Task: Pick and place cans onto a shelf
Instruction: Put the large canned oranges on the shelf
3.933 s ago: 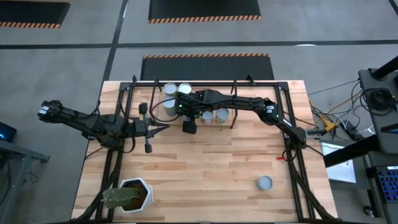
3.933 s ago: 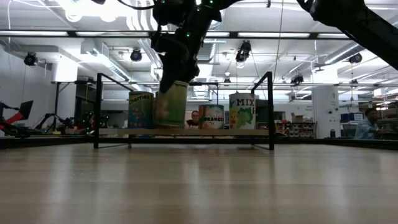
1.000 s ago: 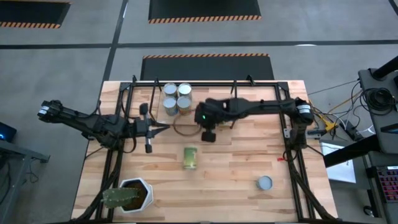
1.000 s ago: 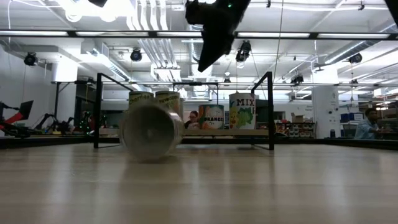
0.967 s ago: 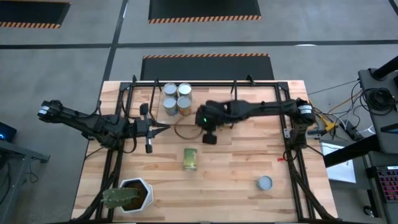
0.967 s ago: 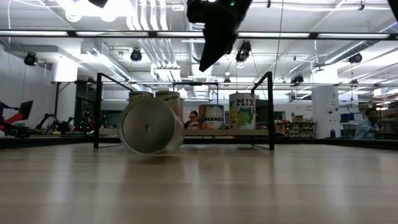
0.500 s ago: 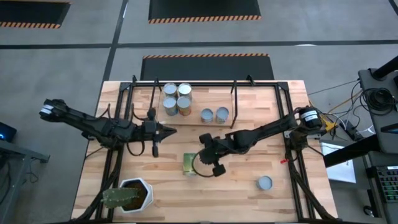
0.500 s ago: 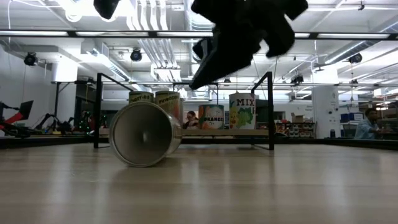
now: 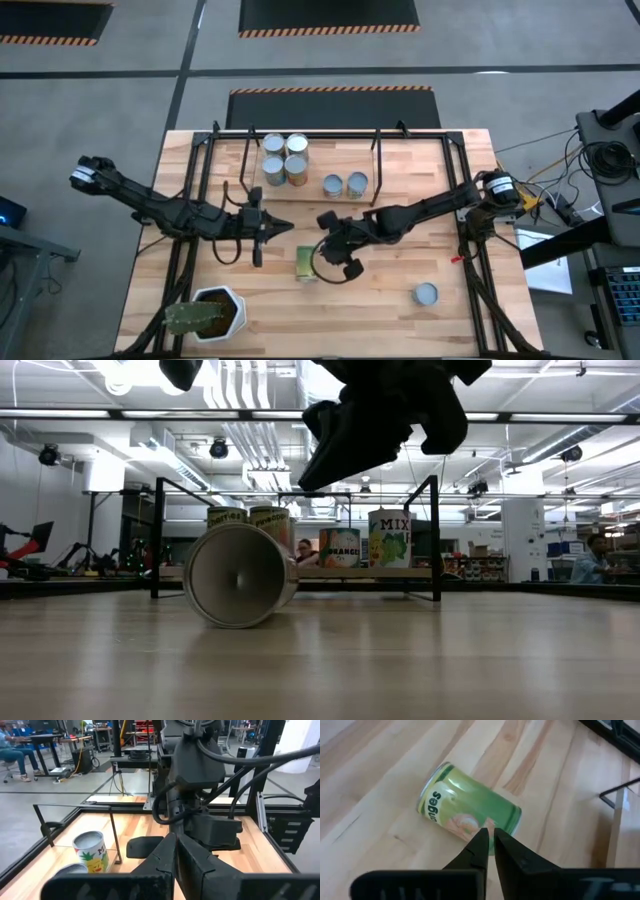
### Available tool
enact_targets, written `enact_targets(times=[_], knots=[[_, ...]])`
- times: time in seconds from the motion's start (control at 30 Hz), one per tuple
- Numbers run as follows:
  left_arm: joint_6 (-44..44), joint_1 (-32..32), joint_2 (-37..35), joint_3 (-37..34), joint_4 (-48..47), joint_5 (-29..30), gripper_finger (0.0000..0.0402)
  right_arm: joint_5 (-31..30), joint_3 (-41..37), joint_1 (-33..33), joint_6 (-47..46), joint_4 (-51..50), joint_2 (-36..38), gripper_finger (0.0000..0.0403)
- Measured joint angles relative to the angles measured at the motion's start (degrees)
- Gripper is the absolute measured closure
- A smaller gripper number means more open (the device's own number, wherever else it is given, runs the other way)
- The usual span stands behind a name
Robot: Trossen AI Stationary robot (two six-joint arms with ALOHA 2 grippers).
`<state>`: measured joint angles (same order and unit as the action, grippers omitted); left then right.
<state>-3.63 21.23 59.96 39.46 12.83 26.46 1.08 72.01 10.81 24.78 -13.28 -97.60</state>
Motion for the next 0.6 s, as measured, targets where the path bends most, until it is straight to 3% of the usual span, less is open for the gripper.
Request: enact_targets(times=[0.17, 0.3, 0.6], knots=[[-0.16, 0.0, -0.28, 0.0, 0.1, 0.04, 0.0402, -1.32, 1.25, 0.56, 2.04, -1.72, 0.0, 0.0327], [0.04, -0.08, -0.28, 0.0, 0.0, 0.07, 0.0402, -4.31, 2.87, 0.9, 5.1, -3.34, 0.0, 0.0255], [0.08, -0.23, -0.33, 0.0, -0.14, 0.11, 0.0402, -4.85, 3.45, 2.32, 19.29, -4.5, 0.0, 0.0094]])
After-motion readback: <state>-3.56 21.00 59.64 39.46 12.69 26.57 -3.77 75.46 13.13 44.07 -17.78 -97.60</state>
